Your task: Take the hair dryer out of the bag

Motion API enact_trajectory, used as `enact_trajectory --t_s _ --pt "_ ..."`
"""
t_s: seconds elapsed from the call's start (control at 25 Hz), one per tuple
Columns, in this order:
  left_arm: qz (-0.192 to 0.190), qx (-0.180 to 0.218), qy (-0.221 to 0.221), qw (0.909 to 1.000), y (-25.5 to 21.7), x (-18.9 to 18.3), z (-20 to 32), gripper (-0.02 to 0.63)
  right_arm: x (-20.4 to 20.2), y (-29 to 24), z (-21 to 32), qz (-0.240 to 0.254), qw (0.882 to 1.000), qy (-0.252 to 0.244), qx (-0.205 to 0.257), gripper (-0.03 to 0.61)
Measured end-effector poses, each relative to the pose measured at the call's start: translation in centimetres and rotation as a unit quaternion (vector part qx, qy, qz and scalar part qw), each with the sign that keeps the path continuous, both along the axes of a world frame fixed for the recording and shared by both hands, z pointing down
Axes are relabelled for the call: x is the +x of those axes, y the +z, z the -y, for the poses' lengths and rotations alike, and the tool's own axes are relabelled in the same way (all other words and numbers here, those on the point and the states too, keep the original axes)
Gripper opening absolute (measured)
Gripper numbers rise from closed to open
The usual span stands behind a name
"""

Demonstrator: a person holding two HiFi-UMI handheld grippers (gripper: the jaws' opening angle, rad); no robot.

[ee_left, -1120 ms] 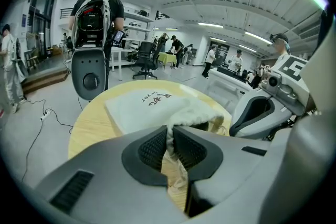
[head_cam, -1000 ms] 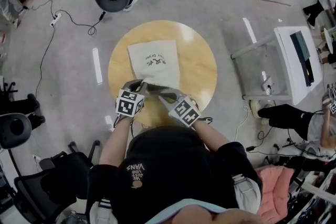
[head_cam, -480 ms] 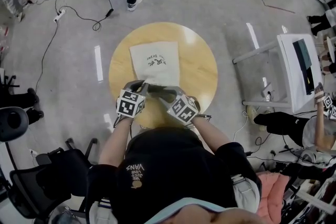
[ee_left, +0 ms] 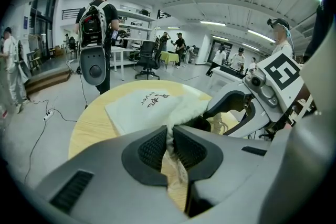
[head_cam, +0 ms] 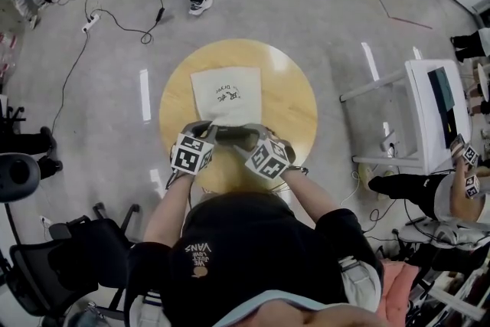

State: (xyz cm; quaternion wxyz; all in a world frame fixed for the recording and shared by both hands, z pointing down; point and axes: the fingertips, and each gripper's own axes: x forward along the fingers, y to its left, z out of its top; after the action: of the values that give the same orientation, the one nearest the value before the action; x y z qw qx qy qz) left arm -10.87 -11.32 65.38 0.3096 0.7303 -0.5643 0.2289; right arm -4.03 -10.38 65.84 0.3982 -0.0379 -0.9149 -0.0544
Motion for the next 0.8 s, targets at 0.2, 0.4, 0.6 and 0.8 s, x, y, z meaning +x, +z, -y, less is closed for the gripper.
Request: enact_trajectory --t_s 0.2,0.4,0.6,0.8 --pt "0.003 -0.003 -0.003 1.0000 -0.1 0.0 0.7 0.044 -0.3 -0.1 1.2 -0.011 1.000 -0.021 0.017 0.252" --pt "0.006 -0.007 -0.005 0.9999 0.0 -0.4 0.9 0.044 -0.6 0.7 1.2 -0.035 0.997 -0.062 0.029 0.304" --pt "0.009 -0.012 -0.014 0.9998 -0.7 -0.7 1.6 0.043 -0.6 1.2 1.8 -0.060 0.991 -0.110 0.044 0.329" --pt "0.005 -0.015 -0.015 0.9998 0.1 -0.8 1.9 0.043 -0.4 2.7 1.4 -0.112 0.978 -0.171 0.049 0.360"
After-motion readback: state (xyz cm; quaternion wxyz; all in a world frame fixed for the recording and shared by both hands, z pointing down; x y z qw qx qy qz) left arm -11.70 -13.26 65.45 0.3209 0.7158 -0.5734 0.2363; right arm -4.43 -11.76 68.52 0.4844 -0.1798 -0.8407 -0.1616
